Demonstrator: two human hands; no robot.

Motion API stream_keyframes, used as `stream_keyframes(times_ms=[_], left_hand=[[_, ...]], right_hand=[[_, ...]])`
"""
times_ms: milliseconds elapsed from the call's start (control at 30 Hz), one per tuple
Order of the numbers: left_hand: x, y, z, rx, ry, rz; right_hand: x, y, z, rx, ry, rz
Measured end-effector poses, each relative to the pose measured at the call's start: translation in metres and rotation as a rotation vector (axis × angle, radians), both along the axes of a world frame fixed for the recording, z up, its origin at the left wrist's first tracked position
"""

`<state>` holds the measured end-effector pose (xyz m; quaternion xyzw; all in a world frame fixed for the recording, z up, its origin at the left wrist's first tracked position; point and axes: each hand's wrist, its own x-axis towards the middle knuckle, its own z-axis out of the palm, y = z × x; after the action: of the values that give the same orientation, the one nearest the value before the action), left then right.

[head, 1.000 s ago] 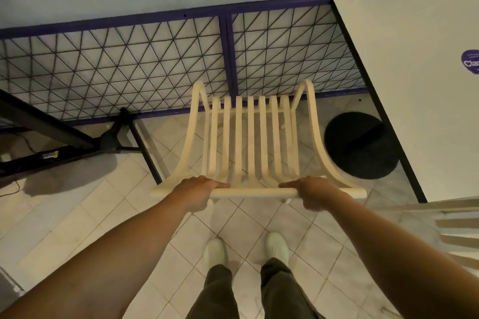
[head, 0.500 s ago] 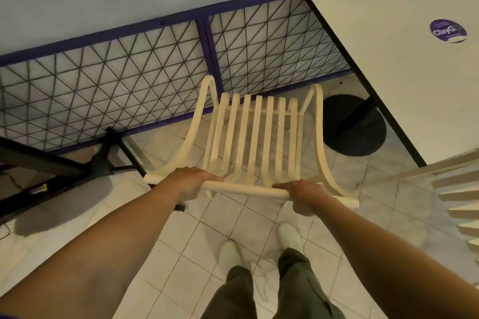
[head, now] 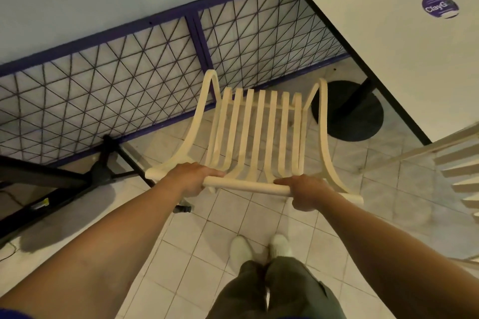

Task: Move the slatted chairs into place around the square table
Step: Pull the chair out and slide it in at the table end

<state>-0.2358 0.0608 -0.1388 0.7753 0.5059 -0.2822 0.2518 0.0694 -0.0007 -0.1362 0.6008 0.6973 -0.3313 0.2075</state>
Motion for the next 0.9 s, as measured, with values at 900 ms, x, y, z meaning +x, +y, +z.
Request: stream_keyframes(times_ms=[900], left_hand=[[-0.006,0.015,-0.007,-0.095,0.014,-0.191]], right_hand=[[-0.013,0.016,0.007,-0.244,-0.005,-0.178]])
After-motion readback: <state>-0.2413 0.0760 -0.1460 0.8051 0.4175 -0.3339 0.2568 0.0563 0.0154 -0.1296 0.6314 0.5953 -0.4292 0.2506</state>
